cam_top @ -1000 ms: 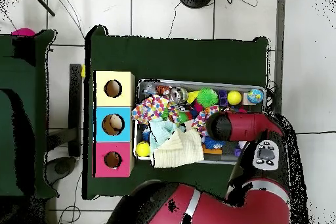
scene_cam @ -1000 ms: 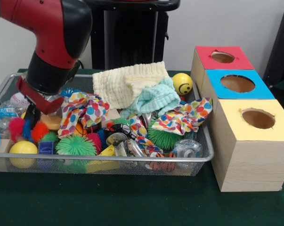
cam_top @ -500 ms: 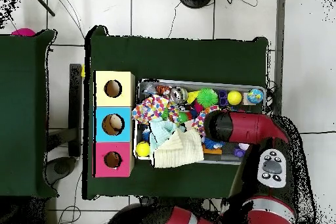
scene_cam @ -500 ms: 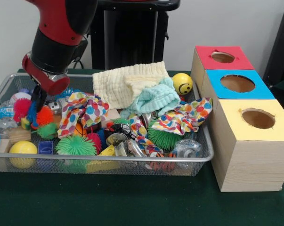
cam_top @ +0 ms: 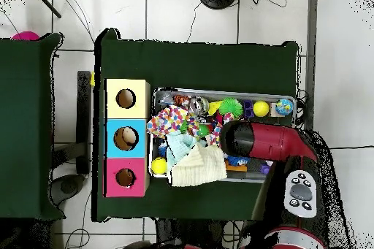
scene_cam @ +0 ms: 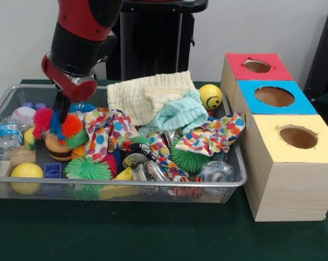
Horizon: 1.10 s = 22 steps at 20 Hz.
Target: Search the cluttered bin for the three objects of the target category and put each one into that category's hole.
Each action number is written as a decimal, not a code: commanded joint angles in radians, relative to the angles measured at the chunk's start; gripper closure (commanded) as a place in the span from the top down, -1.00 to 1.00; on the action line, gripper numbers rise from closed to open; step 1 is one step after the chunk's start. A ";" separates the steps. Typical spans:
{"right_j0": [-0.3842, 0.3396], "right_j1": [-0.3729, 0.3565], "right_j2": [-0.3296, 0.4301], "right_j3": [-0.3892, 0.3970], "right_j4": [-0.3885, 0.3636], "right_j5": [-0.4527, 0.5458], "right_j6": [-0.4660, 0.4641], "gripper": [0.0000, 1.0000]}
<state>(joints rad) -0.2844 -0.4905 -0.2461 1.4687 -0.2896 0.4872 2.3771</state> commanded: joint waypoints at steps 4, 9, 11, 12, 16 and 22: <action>-0.030 0.016 0.197 0.175 0.193 0.132 0.095 -1.00; -0.017 0.014 0.214 0.231 0.279 0.129 0.126 -1.00; 0.002 0.020 0.202 0.242 0.299 0.108 0.147 -1.00; 0.014 0.023 0.193 0.247 0.306 0.096 0.158 -1.00; 0.036 0.032 0.180 0.270 0.343 0.074 0.170 -1.00; 0.078 0.037 0.133 0.272 0.317 0.032 0.133 1.00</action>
<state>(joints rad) -0.2335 -0.4913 -0.1710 1.6533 -0.0061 0.5031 2.3771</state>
